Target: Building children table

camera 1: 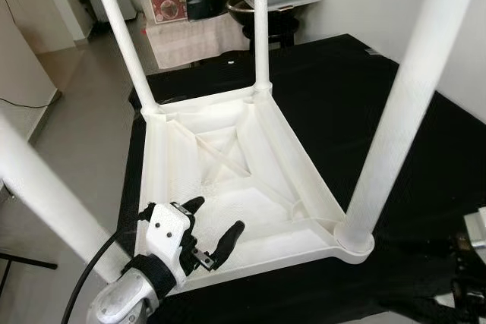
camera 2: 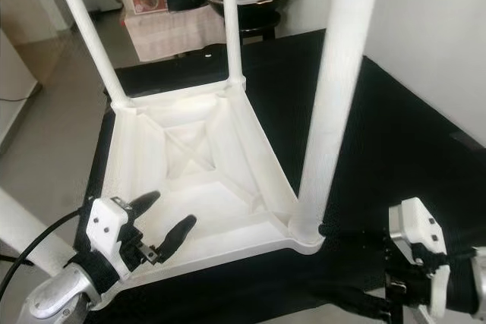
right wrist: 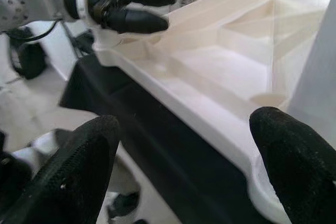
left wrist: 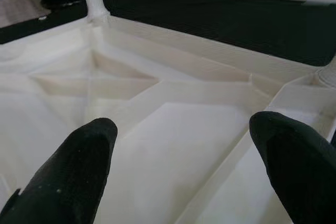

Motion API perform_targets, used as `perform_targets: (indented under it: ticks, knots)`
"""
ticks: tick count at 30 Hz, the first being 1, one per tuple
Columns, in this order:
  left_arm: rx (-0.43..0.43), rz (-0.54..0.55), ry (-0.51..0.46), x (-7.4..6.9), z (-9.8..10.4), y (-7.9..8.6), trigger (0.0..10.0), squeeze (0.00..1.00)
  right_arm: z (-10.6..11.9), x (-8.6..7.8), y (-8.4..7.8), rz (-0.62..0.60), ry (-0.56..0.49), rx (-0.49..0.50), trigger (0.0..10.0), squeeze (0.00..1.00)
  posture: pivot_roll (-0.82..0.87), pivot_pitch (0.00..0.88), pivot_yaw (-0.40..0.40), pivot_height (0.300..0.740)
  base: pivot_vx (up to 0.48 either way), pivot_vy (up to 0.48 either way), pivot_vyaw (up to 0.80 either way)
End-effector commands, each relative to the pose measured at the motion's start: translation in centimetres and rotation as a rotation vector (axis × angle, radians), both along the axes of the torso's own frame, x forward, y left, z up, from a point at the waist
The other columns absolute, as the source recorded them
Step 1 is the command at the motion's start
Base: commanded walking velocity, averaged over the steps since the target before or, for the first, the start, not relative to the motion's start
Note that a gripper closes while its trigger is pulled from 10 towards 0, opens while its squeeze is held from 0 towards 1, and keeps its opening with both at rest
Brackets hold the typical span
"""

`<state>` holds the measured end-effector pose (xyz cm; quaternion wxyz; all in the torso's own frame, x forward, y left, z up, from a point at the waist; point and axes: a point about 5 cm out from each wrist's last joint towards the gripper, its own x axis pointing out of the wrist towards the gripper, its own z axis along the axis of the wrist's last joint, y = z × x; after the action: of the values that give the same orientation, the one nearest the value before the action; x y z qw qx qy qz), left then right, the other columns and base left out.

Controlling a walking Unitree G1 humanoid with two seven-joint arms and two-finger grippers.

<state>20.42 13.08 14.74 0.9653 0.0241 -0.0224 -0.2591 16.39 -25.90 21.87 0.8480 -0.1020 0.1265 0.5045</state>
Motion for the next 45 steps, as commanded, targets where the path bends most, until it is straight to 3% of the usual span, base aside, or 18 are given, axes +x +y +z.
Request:
perform_targets:
  ticks: [1, 6, 24, 32, 45]
  knots:
    - [0.034, 0.008, -0.002, 0.1, -0.1, 0.4, 10.0, 0.00, 0.3, 0.6, 0.1, -0.031, -0.053, -0.010, 10.0, 0.00, -0.21, 0.086, 0.086, 0.740, 0.000, -0.469, 0.00]
    - [0.019, 0.014, 0.006, 0.1, -0.3, 0.2, 10.0, 0.00, 1.9, 1.7, 0.5, -0.081, -0.151, 0.023, 10.0, 0.00, -0.21, 0.086, 0.085, 0.740, 0.000, -0.444, 0.00]
    - [0.013, 0.027, 0.007, 0.3, -0.5, 0.2, 10.0, 0.00, 3.6, 3.4, 1.1, -0.152, -0.251, 0.033, 10.0, 0.00, -0.21, 0.082, 0.075, 0.740, 0.000, -0.057, 0.00]
    - [0.024, 0.021, 0.002, 0.1, -0.5, 0.1, 10.0, 0.00, 6.7, 6.8, 3.4, -0.342, -0.408, 0.148, 10.0, 0.00, -0.21, 0.079, 0.071, 0.740, 0.000, 0.000, 0.00]
    - [0.026, 0.039, -0.010, 0.3, -0.5, 0.0, 10.0, 0.00, 8.7, 6.7, 3.9, -0.295, -0.429, 0.184, 10.0, 0.00, -0.22, 0.079, 0.061, 0.740, 0.000, 0.000, 0.00]
